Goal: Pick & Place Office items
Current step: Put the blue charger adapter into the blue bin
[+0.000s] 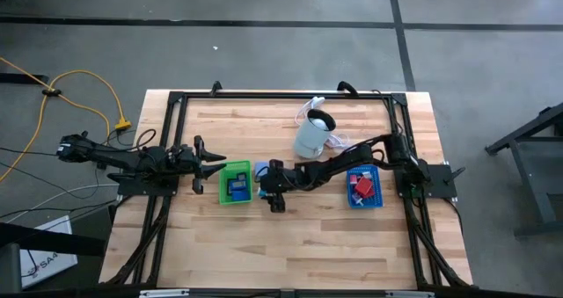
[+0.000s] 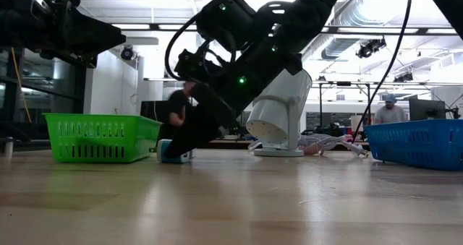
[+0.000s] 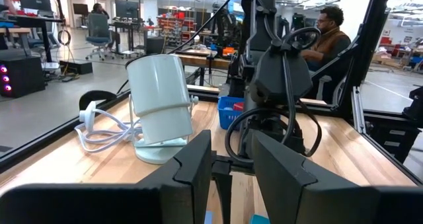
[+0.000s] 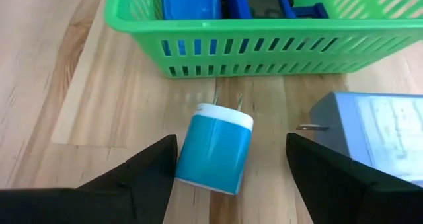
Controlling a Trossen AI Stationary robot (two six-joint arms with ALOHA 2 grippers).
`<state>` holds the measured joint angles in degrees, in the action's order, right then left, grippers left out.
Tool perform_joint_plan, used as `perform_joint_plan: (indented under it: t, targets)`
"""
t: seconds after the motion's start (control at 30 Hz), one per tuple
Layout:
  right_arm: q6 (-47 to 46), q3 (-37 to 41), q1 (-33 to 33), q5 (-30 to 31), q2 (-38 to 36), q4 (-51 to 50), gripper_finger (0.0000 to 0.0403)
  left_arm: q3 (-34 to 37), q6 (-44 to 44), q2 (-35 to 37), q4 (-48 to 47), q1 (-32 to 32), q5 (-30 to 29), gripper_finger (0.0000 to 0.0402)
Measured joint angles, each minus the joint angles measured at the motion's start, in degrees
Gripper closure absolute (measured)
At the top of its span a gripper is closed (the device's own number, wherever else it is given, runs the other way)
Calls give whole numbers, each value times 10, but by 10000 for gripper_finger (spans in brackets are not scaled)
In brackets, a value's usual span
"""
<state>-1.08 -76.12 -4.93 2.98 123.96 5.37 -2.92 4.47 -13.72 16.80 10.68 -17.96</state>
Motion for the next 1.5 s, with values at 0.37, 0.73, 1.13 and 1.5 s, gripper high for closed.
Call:
perform_joint_plan:
  t: [0.37,0.73,1.13,1.5]
  targets:
    - [-7,0,0,1,0,0,133,0,0,0,0,0,0,298]
    - [-9,0,0,-1,0,0,134,0,0,0,0,0,0,298]
    - [-9,0,0,-2,0,0,205,0,0,0,0,0,0,298]
    - [-9,0,0,-7,0,0,273,0,0,0,0,0,0,298]
